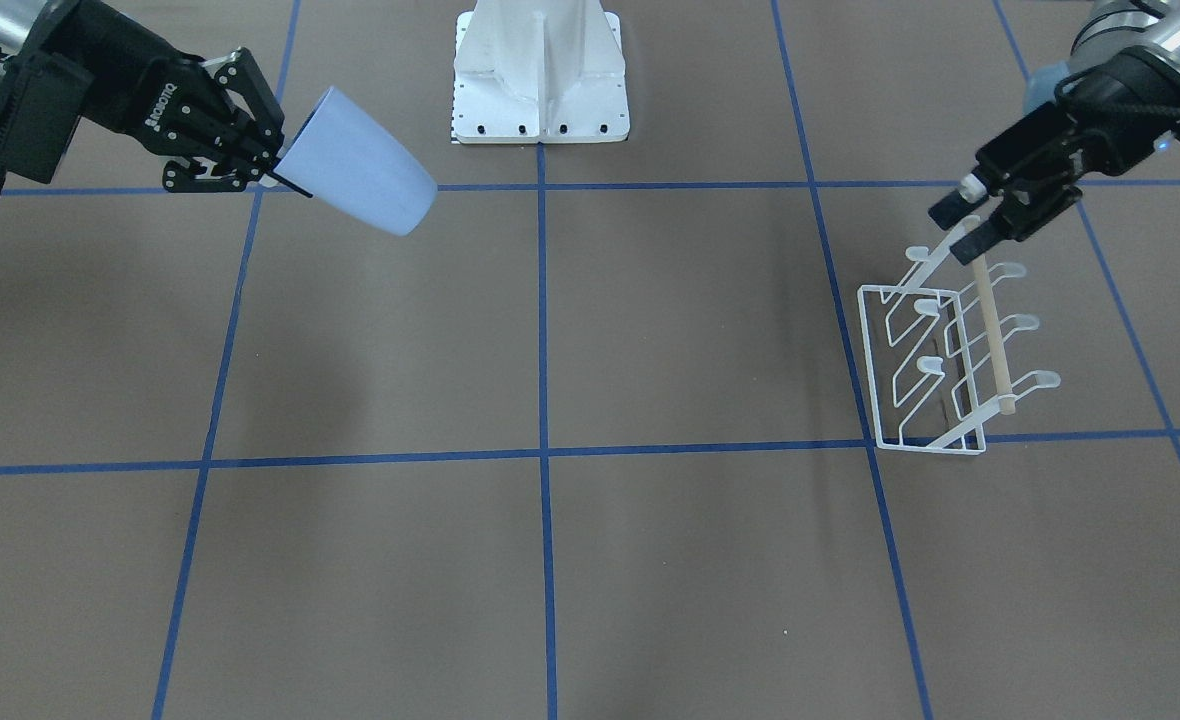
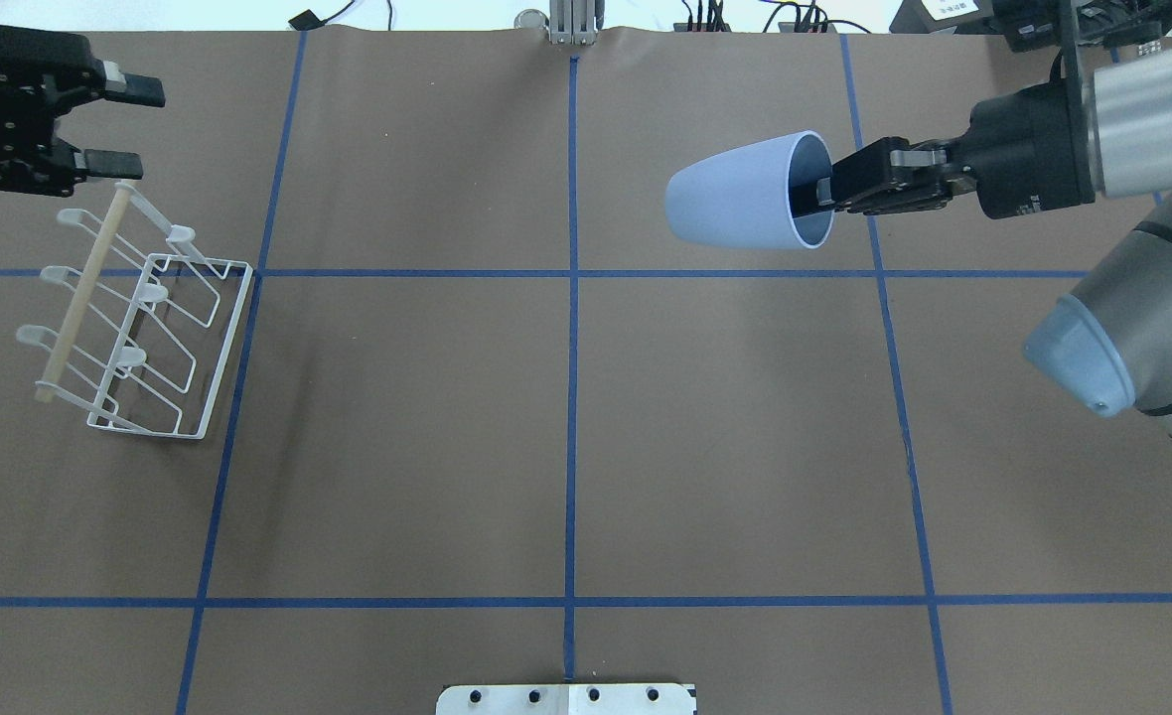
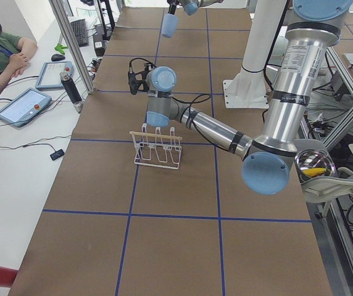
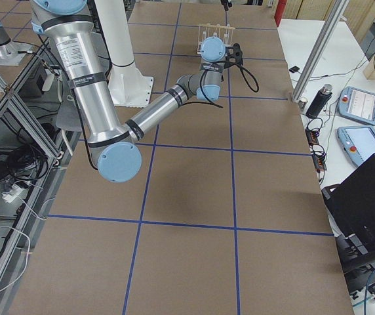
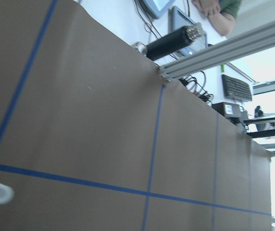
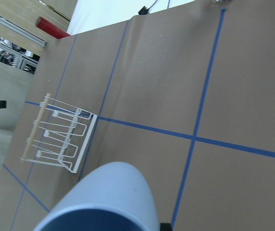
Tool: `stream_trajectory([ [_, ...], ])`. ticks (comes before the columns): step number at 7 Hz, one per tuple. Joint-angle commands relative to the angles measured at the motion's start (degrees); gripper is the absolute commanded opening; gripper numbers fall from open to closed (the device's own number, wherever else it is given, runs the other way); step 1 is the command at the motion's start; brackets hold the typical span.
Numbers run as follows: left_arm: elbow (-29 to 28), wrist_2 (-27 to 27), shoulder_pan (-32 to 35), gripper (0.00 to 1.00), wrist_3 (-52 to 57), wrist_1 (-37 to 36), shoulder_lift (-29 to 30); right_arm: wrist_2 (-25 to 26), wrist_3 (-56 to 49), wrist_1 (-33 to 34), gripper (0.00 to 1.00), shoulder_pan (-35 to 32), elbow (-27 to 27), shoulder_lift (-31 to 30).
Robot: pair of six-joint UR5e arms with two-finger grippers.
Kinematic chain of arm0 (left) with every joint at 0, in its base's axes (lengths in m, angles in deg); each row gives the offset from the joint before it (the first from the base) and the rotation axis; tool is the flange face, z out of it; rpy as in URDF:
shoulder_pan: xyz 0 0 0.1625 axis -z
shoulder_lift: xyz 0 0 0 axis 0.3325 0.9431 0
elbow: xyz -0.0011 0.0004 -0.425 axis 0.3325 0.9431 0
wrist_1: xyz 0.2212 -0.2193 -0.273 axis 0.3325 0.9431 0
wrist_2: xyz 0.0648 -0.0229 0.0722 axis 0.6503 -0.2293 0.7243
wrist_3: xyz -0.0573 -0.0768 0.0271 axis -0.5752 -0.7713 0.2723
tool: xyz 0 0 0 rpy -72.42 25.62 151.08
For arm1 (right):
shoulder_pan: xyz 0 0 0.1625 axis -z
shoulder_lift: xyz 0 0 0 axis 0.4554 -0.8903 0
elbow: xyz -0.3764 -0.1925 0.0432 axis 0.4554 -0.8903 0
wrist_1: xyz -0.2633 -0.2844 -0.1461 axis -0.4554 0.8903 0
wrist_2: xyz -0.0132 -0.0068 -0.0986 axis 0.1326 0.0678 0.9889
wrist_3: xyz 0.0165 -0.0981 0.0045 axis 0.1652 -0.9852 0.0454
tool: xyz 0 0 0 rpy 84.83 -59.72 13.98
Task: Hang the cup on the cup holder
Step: 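Lift the cup and carry it toward the center while the left arm approaches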
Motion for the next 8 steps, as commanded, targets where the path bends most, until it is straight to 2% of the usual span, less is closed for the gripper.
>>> stream_trajectory([
  [1,2.3,1.6,-5.3,0.98,-5.0,2.6,4.7,15.0,9.8,-16.5,0.00,11.2,0.1,0.0],
  [3,6.5,9.8,-10.4,0.98,-14.1,4.2,7.7,27.0,9.7,-24.2,0.00,20.7,0.0,0.0],
  [5,8.0,23.6,-19.3,0.98,-21.5,11.4,7.8,31.2,9.4,-29.9,0.00,24.4,-1.0,0.1],
  [6,7.8,26.5,-22.6,0.98,-21.6,12.2,7.8,31.2,9.4,-30.5,0.00,24.5,-0.9,0.1],
  [8,7.8,26.9,-23.3,0.98,-21.7,12.2,7.8,33.2,9.5,-33.4,0.00,24.7,-1.0,1.0],
])
